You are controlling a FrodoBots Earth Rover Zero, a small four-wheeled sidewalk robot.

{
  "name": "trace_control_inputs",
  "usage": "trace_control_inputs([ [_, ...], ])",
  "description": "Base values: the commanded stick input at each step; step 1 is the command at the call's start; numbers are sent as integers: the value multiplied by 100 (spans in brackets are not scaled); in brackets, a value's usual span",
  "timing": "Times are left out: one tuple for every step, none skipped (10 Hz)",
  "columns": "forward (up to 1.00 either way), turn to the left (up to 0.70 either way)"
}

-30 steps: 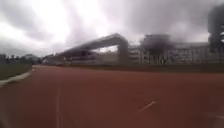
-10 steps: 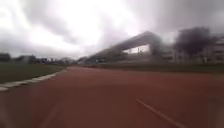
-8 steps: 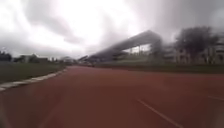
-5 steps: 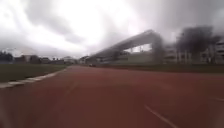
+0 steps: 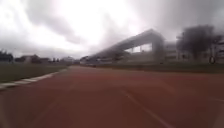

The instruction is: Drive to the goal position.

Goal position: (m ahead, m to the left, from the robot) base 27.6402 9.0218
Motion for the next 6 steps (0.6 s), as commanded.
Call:
trace_control_inputs([
  [70, 0],
  [70, 5],
  [70, 13],
  [70, 21],
  [70, 30],
  [70, 35],
])
